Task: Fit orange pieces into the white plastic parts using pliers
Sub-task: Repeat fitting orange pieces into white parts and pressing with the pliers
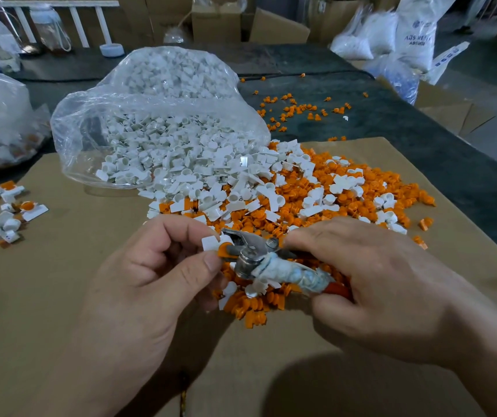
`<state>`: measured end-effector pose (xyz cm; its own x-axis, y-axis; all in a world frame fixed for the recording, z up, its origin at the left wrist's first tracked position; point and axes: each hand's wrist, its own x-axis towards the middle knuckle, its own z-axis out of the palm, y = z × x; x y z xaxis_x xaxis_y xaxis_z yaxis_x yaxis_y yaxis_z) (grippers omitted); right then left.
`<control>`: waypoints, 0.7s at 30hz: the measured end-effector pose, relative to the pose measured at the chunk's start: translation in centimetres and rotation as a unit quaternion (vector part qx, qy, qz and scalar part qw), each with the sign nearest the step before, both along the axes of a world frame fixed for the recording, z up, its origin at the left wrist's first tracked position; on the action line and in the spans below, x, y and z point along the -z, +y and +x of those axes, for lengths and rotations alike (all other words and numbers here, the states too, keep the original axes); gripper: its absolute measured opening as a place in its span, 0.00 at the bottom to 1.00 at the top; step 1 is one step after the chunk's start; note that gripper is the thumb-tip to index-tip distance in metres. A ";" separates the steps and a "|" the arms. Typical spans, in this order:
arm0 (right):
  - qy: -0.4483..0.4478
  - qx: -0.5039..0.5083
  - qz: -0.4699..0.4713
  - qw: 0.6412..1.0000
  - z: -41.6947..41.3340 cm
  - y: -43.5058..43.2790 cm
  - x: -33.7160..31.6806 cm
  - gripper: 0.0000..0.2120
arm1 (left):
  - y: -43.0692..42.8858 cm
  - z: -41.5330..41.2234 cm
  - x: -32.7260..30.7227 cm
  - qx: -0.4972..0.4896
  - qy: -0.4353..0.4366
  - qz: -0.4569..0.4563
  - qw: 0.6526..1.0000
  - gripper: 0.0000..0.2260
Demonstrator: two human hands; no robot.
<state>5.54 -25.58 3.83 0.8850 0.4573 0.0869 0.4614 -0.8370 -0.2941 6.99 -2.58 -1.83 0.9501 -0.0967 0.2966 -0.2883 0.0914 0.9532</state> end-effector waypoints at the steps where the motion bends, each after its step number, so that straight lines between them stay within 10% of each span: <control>1: 0.001 0.001 -0.006 1.000 0.0 0.0 0.0 0.23 | 0.1 0.0 0.0 0.003 0.002 0.005 1.000 0.15; 21: -0.014 0.002 -0.036 0.999 -0.2 0.3 -0.3 0.17 | -0.1 0.1 -0.7 0.028 -0.008 0.012 0.999 0.13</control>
